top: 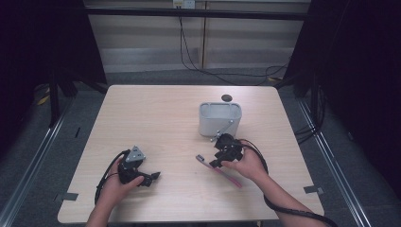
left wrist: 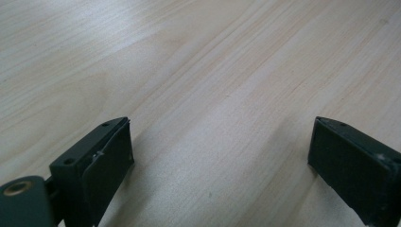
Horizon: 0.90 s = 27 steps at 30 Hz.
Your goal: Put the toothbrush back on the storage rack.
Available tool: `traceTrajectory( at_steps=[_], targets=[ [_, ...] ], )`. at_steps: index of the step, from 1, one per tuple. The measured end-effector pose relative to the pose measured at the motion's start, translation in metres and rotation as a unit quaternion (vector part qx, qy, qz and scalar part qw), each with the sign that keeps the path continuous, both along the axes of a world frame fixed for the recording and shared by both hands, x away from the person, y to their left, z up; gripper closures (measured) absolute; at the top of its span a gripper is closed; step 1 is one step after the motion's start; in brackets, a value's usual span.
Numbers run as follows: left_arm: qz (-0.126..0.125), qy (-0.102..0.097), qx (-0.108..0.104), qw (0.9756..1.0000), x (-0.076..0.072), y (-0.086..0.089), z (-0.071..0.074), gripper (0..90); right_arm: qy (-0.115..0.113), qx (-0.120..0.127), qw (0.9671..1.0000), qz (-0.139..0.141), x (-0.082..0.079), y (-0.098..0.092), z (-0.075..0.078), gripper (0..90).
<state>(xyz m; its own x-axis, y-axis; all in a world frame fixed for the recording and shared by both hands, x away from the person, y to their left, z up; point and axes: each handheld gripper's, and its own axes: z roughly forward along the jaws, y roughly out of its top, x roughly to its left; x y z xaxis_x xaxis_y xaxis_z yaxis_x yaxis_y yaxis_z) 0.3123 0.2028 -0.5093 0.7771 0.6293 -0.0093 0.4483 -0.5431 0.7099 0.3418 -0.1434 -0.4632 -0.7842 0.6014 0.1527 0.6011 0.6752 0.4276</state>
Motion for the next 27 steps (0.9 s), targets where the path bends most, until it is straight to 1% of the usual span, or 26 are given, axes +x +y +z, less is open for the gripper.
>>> traceTrajectory(
  at_steps=[1, 2, 3, 7, 11, 18, 20, 21, 24, 25, 27],
  targets=[
    [0.000, -0.001, -0.002, 1.0000, 0.000, 0.000, 0.000, 6.9, 0.001, -0.001, 1.0000, 0.004, 0.000, 0.002, -0.001, 55.8],
    [0.000, 0.000, -0.002, 1.0000, 0.000, 0.000, 0.000, 6.9, 0.001, -0.001, 1.0000, 0.004, 0.000, 0.002, -0.001, 55.8],
    [0.000, 0.000, -0.001, 1.0000, 0.000, 0.000, 0.000, 6.9, 0.005, 0.000, 1.0000, 0.005, -0.001, 0.004, -0.002, 57.8],
    [-0.001, 0.000, -0.001, 1.0000, 0.000, 0.000, 0.000, 6.9, 0.007, -0.005, 0.9999, 0.007, -0.002, 0.007, -0.004, 60.9],
    [0.000, 0.000, -0.001, 1.0000, 0.000, 0.000, 0.000, 6.9, 0.011, -0.010, 0.9998, 0.015, -0.003, 0.010, -0.006, 64.5],
    [-0.001, 0.000, -0.002, 1.0000, 0.000, 0.000, 0.000, 6.9, 0.006, -0.013, 0.9996, 0.023, -0.004, 0.016, -0.013, 66.3],
    [-0.001, 0.000, -0.001, 1.0000, 0.000, 0.000, 0.000, 6.9, 0.001, -0.012, 0.9996, 0.025, -0.005, 0.017, -0.013, 66.7],
    [0.000, 0.000, 0.000, 1.0000, 0.000, 0.000, 0.000, 6.9, 0.000, -0.011, 0.9997, 0.022, -0.005, 0.018, -0.013, 67.6],
    [0.000, 0.001, 0.000, 1.0000, 0.000, 0.000, 0.000, 6.9, -0.010, -0.018, 0.9994, 0.028, -0.006, 0.021, -0.014, 76.5],
    [0.000, 0.001, 0.000, 1.0000, 0.000, 0.000, 0.000, 6.9, -0.011, -0.021, 0.9994, 0.027, -0.006, 0.022, -0.013, 80.9],
    [0.000, 0.001, 0.000, 1.0000, 0.000, 0.000, 0.000, 6.9, -0.006, -0.026, 0.9994, 0.024, -0.006, 0.023, -0.013, 82.3]
  ],
)
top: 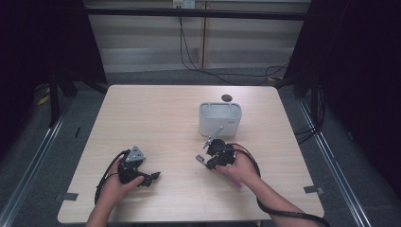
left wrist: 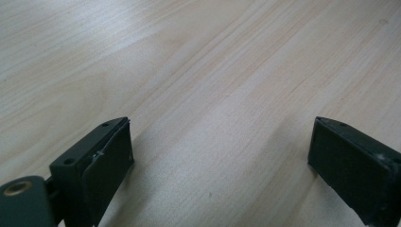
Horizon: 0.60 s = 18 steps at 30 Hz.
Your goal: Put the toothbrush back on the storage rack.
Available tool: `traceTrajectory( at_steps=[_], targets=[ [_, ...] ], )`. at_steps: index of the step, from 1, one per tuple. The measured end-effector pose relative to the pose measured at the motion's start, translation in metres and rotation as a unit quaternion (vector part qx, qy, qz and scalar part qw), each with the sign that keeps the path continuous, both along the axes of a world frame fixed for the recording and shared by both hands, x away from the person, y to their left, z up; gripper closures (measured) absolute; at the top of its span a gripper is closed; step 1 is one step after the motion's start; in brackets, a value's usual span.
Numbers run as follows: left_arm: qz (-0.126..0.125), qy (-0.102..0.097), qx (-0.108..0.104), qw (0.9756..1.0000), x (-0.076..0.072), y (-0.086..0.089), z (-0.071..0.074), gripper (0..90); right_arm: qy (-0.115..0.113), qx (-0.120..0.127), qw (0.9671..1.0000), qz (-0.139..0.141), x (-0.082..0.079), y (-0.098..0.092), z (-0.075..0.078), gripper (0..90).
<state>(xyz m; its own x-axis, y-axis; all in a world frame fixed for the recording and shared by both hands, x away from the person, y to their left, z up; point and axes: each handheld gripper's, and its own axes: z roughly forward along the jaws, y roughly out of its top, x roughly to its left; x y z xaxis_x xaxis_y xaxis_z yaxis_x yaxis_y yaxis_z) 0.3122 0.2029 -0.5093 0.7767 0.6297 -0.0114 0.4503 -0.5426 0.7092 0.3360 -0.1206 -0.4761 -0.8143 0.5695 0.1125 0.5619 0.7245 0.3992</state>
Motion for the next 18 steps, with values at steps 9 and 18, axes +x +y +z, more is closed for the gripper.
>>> traceTrajectory(
  at_steps=[9, 18],
  targets=[
    [0.000, 0.000, 0.000, 1.0000, 0.000, 0.000, 0.000, 6.9, 0.002, 0.010, 0.9999, -0.010, -0.001, -0.002, 0.004, 83.8],
    [0.000, -0.001, 0.000, 1.0000, 0.000, 0.000, 0.000, 6.9, -0.011, 0.041, 0.9987, -0.029, 0.004, -0.014, 0.020, 84.0]
  ],
)
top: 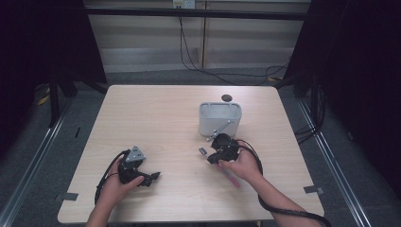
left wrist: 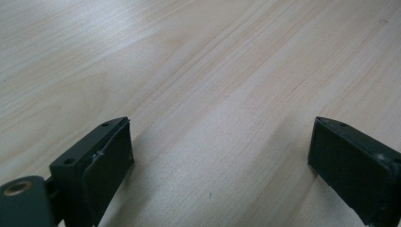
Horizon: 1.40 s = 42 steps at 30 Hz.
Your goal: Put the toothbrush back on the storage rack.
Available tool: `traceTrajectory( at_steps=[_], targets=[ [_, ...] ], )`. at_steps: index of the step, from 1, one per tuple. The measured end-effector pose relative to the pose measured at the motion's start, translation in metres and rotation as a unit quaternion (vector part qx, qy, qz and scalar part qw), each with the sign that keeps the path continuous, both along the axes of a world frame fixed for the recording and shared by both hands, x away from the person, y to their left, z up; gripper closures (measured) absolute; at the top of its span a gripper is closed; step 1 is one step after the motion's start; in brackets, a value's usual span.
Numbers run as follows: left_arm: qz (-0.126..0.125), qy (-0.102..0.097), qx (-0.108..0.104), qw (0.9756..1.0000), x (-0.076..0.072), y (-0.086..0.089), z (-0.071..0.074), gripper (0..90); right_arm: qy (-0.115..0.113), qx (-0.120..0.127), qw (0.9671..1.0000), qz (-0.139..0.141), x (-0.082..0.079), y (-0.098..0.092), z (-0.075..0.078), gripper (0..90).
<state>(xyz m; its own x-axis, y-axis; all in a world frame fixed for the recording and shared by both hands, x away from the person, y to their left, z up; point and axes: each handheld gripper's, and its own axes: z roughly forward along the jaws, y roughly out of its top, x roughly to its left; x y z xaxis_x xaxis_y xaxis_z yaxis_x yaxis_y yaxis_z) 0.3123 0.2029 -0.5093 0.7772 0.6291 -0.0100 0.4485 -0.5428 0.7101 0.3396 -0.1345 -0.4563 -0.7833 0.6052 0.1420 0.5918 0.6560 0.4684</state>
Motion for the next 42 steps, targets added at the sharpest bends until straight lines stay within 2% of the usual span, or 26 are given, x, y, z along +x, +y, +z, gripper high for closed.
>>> traceTrajectory(
  at_steps=[7, 9, 11, 14, 25, 31, 34, 37, 40, 42],
  targets=[
    [0.000, -0.001, -0.001, 1.0000, 0.000, 0.000, 0.000, 6.9, -0.024, 0.023, 0.9994, -0.009, 0.002, -0.009, 0.016, 84.0],
    [0.000, -0.001, -0.001, 1.0000, 0.000, 0.000, 0.000, 6.9, -0.037, 0.032, 0.9987, -0.012, 0.002, -0.013, 0.023, 84.0],
    [0.000, -0.001, -0.001, 1.0000, 0.000, 0.000, 0.000, 6.9, -0.039, 0.036, 0.9985, -0.013, 0.002, -0.014, 0.024, 84.0],
    [0.000, -0.001, -0.001, 1.0000, 0.000, 0.000, 0.000, 6.9, -0.056, 0.055, 0.9967, -0.020, 0.002, -0.019, 0.031, 84.0],
    [0.001, -0.001, -0.001, 1.0000, 0.000, 0.000, 0.000, 6.9, -0.077, 0.092, 0.9920, -0.040, 0.002, -0.031, 0.049, 84.0],
    [0.001, -0.001, -0.001, 1.0000, 0.000, 0.000, 0.000, 6.9, -0.086, 0.105, 0.9897, -0.044, 0.003, -0.035, 0.054, 84.0],
    [0.001, -0.001, -0.001, 1.0000, 0.000, 0.000, 0.000, 6.9, -0.094, 0.110, 0.9883, -0.047, 0.003, -0.038, 0.059, 84.0],
    [0.001, -0.001, -0.001, 1.0000, 0.000, 0.000, 0.000, 6.9, -0.104, 0.122, 0.9855, -0.054, 0.004, -0.042, 0.066, 84.0],
    [0.001, -0.001, -0.001, 1.0000, 0.000, 0.000, 0.000, 6.9, -0.109, 0.125, 0.9845, -0.058, 0.004, -0.044, 0.069, 84.0],
    [0.002, -0.001, -0.001, 1.0000, 0.000, 0.000, 0.000, 6.9, -0.121, 0.137, 0.9813, -0.061, 0.005, -0.048, 0.073, 84.0]
  ],
)
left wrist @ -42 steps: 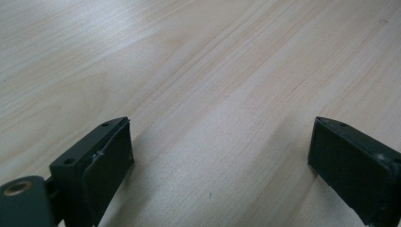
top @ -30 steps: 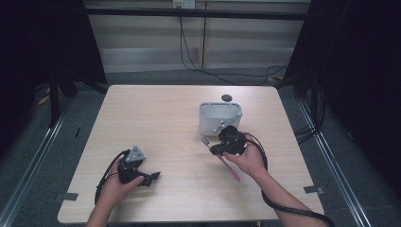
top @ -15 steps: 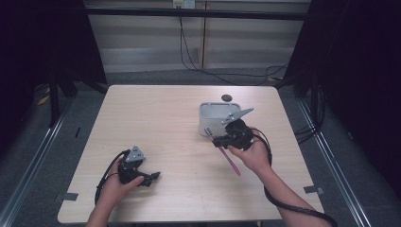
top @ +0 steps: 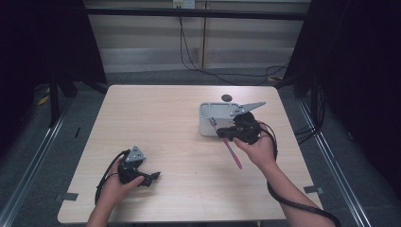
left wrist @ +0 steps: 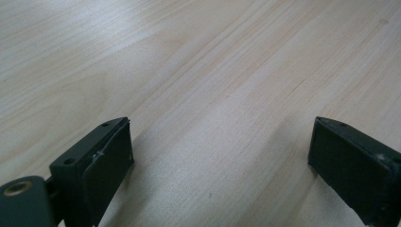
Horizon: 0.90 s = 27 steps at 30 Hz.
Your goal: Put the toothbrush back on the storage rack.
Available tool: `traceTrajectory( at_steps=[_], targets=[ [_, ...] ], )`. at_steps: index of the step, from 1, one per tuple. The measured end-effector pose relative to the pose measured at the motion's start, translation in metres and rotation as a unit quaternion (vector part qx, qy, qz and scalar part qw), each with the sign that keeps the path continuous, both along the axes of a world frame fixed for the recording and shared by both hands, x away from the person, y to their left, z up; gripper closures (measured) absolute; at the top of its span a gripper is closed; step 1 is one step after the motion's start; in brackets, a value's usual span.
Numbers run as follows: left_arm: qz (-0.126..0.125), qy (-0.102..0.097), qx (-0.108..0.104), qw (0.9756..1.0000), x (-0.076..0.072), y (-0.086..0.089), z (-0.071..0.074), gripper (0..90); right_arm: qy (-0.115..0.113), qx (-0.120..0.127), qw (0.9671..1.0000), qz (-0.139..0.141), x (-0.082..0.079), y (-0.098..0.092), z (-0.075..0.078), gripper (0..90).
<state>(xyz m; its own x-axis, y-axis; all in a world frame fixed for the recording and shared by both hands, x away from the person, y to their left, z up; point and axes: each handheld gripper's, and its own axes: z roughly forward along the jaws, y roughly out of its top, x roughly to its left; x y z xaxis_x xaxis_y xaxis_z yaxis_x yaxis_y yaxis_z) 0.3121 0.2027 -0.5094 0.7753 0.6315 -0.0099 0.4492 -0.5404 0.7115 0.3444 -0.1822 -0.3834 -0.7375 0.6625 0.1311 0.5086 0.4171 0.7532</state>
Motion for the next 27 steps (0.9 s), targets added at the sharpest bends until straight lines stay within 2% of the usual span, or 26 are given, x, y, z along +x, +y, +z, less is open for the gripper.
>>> traceTrajectory(
  at_steps=[8, 14, 27],
  targets=[
    [-0.001, -0.001, 0.000, 1.0000, 0.000, 0.000, 0.000, 6.9, -0.029, 0.019, 0.9992, -0.020, 0.002, -0.008, 0.012, 84.0],
    [-0.001, -0.001, 0.000, 1.0000, 0.000, 0.000, 0.000, 6.9, -0.056, 0.035, 0.9971, -0.037, 0.003, -0.012, 0.021, 84.0],
    [-0.001, 0.000, -0.001, 1.0000, 0.000, 0.000, 0.000, 6.9, -0.080, 0.062, 0.9934, -0.055, 0.010, -0.018, 0.032, 83.9]
  ],
)
